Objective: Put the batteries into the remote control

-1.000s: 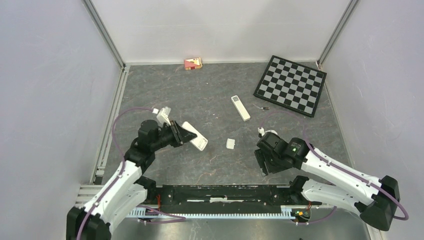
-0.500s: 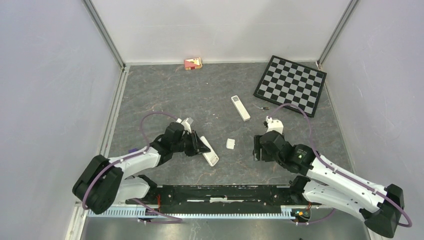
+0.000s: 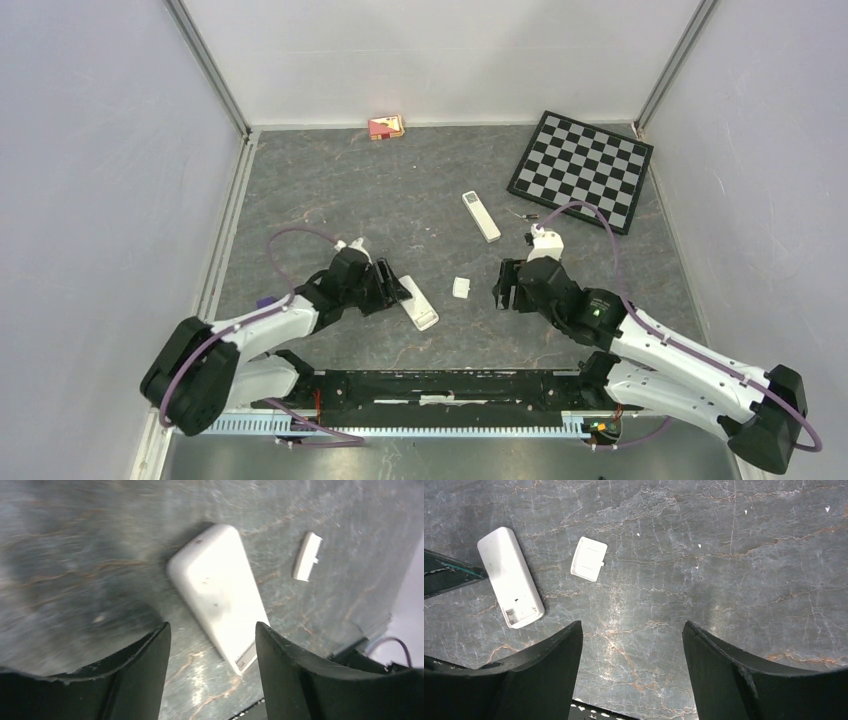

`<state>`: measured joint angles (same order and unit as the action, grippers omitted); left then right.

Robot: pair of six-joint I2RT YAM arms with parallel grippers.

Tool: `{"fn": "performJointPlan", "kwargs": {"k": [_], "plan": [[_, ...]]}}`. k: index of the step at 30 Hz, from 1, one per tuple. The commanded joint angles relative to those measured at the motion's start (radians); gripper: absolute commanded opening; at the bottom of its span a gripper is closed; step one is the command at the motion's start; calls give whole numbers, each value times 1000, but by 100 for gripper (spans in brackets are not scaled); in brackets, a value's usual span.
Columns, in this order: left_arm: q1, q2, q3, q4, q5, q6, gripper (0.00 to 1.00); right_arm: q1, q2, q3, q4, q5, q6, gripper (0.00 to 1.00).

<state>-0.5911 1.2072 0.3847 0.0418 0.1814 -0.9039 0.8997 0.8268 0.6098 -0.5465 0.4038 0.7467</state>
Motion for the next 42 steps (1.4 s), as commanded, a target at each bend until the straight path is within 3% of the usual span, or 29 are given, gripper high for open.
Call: {"fn": "performJointPlan", "kwargs": {"k": [1,4,7,11,14,20,25,28,33,42], "plan": [[0,-134,44,-263,-255,17,70,1,3,11,52,37,0,77],[-3,-233,55,-332,-285,36,72,-5,-2,36,51,42,-17,76],[-50,-341,49,-268,-196,89,73,-20,-10,78,34,66,-45,75],[-227,-422,29,-89,-155,89,75,-89,-1,140,13,82,-114,71],[-424,-385,15,49,-263,57,76,-174,2,163,19,48,-162,70],[-888,-122,141,120,-680,58,81,-322,-4,204,13,-29,-225,69],[-1139,123,327,127,-906,84,85,-380,-8,237,6,-47,-276,72],[-1228,272,443,127,-969,91,84,-431,9,270,-20,-58,-333,73],[-1313,534,708,109,-942,186,73,-532,-1,343,-71,-93,-441,70],[-1380,864,1071,6,-898,158,72,-638,-21,401,-162,-98,-524,69]]}}
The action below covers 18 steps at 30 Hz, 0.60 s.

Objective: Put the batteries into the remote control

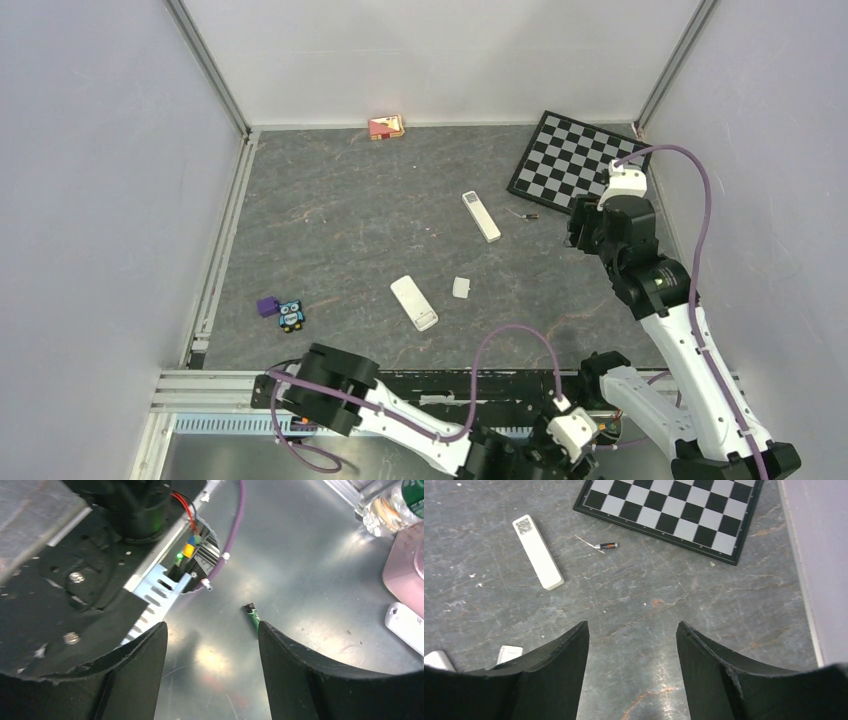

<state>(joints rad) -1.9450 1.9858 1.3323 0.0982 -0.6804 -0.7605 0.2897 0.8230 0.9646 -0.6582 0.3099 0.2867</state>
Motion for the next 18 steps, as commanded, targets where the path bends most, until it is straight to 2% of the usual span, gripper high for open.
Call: {"fn": "performJointPlan", "kwargs": {"k": [1,6,10,14,18], "plan": [[-36,105,152,-61,-33,15,72,-39,-18,53,-57,0,-72,69],[-80,189,261,-92,-8,6,71,-68,-13,75,-78,0,-87,70],[-92,299,445,-302,-21,-55,66,-80,-21,83,-87,-2,-77,69],[-91,398,614,-418,-51,-92,60,-84,-14,113,-107,-8,-69,69],[-81,442,675,-472,-62,-155,59,-88,-12,133,-122,-7,-69,69]]}}
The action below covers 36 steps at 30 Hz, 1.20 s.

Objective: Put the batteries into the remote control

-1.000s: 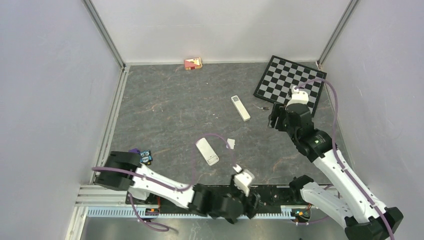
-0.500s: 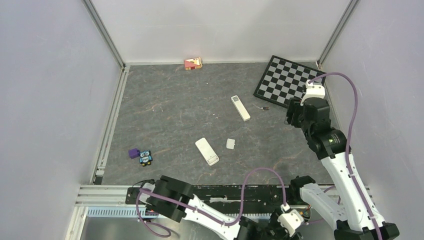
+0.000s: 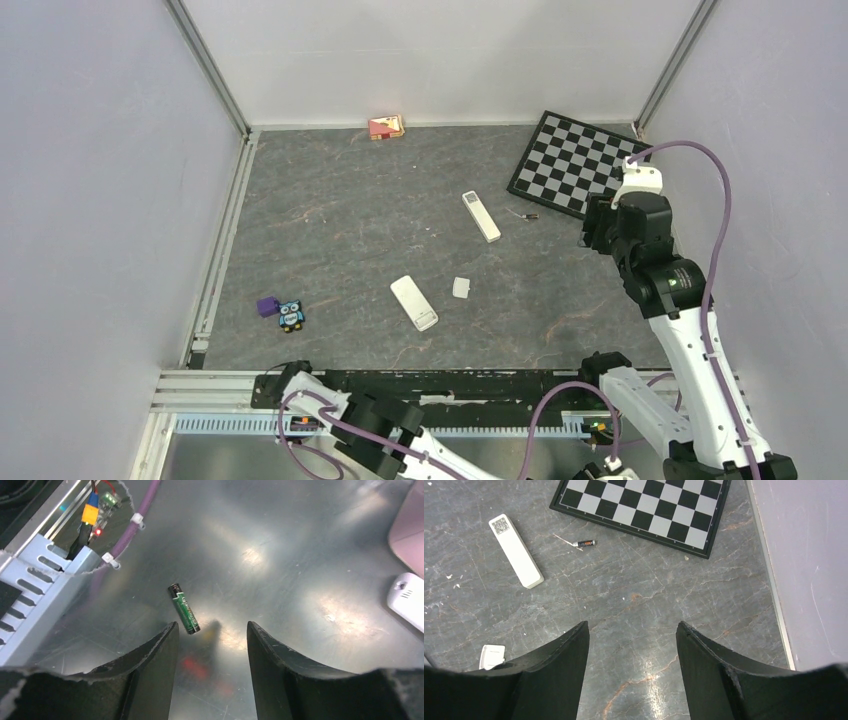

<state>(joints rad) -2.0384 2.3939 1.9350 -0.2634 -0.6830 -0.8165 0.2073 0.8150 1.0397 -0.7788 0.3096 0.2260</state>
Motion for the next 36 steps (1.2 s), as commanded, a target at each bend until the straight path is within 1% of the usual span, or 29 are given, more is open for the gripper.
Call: {"fn": "performJointPlan", "kwargs": {"k": [1,3,5,9,14,20,24,26,30,36], "plan": [[17,34,67,-113,-48,-124,58,-5,-5,57,-4,-6,-9,69],[32,34,46,-115,-27,-171,56,-7,-10,49,-5,-6,-14,69],[41,31,30,-92,-12,-179,54,-7,-10,49,-9,-4,-20,69],[43,78,104,-144,-7,-191,55,-8,-1,60,-13,-5,-24,68],[55,114,154,-207,2,-230,55,-12,0,52,-2,-22,-16,68],[57,188,280,-322,25,-259,45,-16,-9,46,1,-26,-14,68],[60,245,388,-489,20,-331,40,-17,-11,58,-3,-26,-14,68],[60,248,394,-519,18,-351,40,-18,-14,65,-5,-26,-13,68],[63,254,394,-573,23,-396,35,-19,-20,74,-7,-30,-7,67],[64,272,401,-579,60,-410,29,-19,-30,93,-15,-33,2,66]]}}
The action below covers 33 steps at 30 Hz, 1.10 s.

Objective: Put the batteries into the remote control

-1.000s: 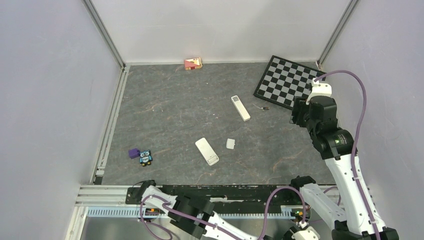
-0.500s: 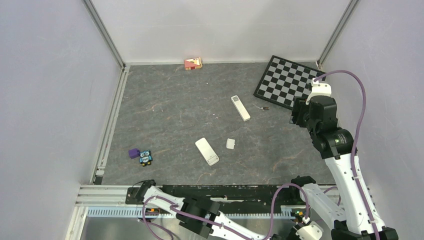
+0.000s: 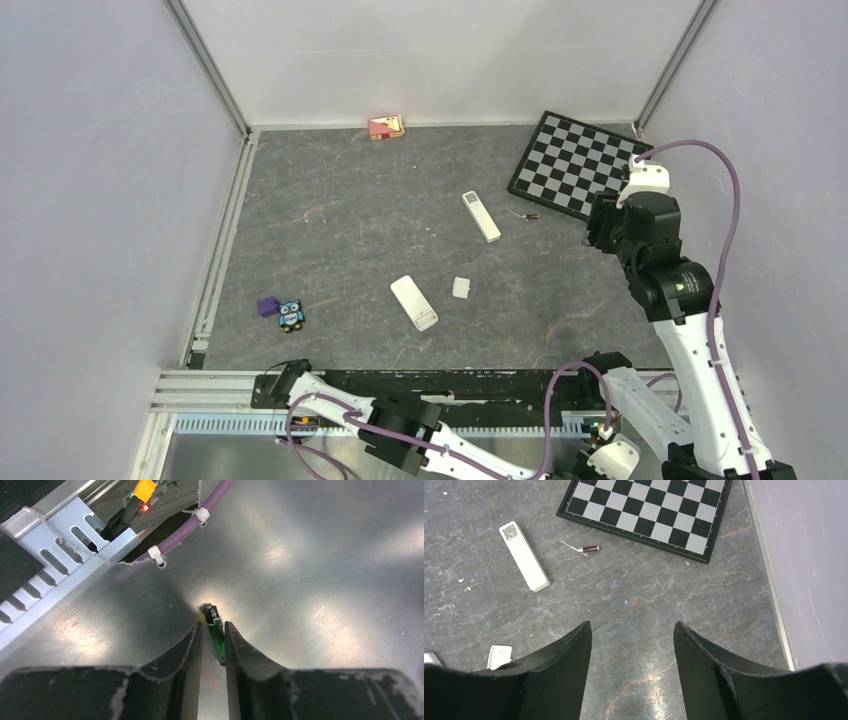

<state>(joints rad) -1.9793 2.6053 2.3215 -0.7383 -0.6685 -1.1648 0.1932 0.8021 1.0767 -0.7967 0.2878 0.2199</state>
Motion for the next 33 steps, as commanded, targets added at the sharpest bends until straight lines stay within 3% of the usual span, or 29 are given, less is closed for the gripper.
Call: {"fn": "performJointPlan", "kwargs": {"k": [1,5,10,15,17,26,33], "plan": [[6,62,15,-104,50,-64,28,-5,-18,57,1,-12,7,65],[8,62,9,-125,46,-83,18,-5,-32,44,-1,-19,12,64],[19,22,-72,-128,45,-127,15,-5,-40,11,9,-44,19,64],[21,2,-119,-128,38,-146,31,-5,-50,-20,23,-59,28,63],[21,11,-105,-144,43,-150,33,-5,-52,-23,24,-60,29,63],[44,-46,-211,-158,27,-192,11,-5,-55,-30,24,-62,33,61],[96,-234,-532,-89,-36,-257,9,-5,-67,-73,36,-81,45,60]]}}
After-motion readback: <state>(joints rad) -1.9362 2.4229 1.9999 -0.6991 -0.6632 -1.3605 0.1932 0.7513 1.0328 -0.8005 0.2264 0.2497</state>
